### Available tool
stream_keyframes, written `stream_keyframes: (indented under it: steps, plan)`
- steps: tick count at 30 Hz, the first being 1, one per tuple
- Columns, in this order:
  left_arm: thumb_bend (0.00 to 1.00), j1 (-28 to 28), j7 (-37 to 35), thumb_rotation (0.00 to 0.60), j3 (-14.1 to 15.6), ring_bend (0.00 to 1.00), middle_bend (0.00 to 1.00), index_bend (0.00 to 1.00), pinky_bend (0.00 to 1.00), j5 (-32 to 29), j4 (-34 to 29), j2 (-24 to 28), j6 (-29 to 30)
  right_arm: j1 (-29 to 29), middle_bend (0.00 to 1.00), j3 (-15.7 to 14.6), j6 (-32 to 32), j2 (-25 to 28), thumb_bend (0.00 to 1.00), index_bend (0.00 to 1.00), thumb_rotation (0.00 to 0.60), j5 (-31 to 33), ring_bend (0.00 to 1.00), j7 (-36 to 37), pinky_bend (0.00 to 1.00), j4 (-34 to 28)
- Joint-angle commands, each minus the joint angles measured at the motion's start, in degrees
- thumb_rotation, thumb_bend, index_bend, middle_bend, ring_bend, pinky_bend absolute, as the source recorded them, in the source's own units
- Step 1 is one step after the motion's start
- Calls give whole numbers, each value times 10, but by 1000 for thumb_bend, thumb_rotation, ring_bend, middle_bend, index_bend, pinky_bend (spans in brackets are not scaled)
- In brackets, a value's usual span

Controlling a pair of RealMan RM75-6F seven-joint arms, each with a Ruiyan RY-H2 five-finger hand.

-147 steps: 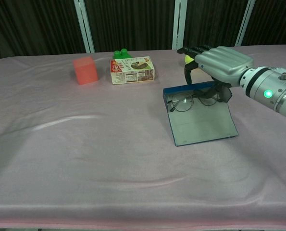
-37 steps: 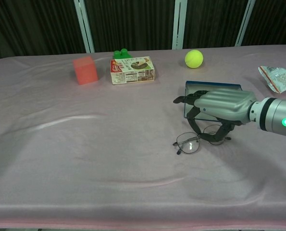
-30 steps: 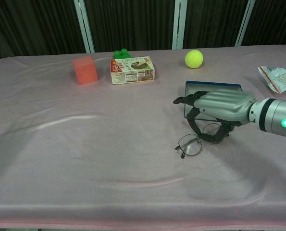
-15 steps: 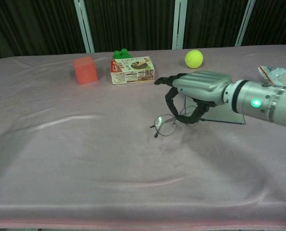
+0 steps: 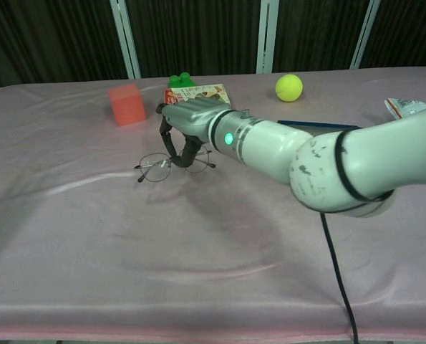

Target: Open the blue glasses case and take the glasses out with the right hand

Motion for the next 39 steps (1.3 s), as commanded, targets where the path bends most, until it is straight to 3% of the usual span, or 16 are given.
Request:
stream_keyframes:
  steps: [1,8,10,13,16,19,21,24,27,31,35,39]
  plan:
    - [401,0,-2,600,0,0,0,0,0,0,0,1,-1,33,63,11,-13,-42,621,505,600,22,0,-15,0,49]
    - [400,3,-5,600,1,0,0,0,0,2,-2,4,8,42,61,5,-11,-56,621,417,600,33,0,-18,0,70]
    - [400,3,-5,600,1,0,0,0,0,3,-2,4,9,34,58,2,1,-42,621,359,600,28,0,-14,0,46]
    - [400,3,-6,600,2,0,0,0,0,5,-1,4,10,1,37,-13,34,10,621,267,600,3,0,-6,0,-36]
    - [400,4,-7,600,3,0,0,0,0,9,-1,4,13,-58,3,-50,87,101,572,191,600,-33,0,-8,0,-170]
    - [400,6,-7,600,5,0,0,0,0,13,-2,5,18,-132,0,-106,154,218,495,133,600,-77,0,-18,0,-321]
    - [400,7,-6,600,4,0,0,0,0,14,-3,4,21,-187,0,-155,202,303,460,50,600,-107,0,-24,0,-417]
    - [400,9,0,600,3,0,0,0,0,12,-4,2,23,-269,0,-232,285,398,454,0,600,-183,0,-13,0,-495]
    - [409,14,1,600,1,0,0,0,0,13,-8,3,36,-352,0,-306,363,452,454,0,600,-248,0,20,0,-507]
    - [413,23,0,600,-1,0,0,0,0,15,-8,4,55,-448,0,-356,452,476,454,0,600,-297,0,103,0,-463]
    - [413,26,0,600,0,0,0,0,0,20,-10,6,60,-520,0,-351,531,460,454,0,600,-316,0,172,0,-389]
    - [413,25,-1,600,4,0,0,0,0,27,-10,7,58,-534,0,-337,546,471,452,0,600,-338,0,194,0,-392]
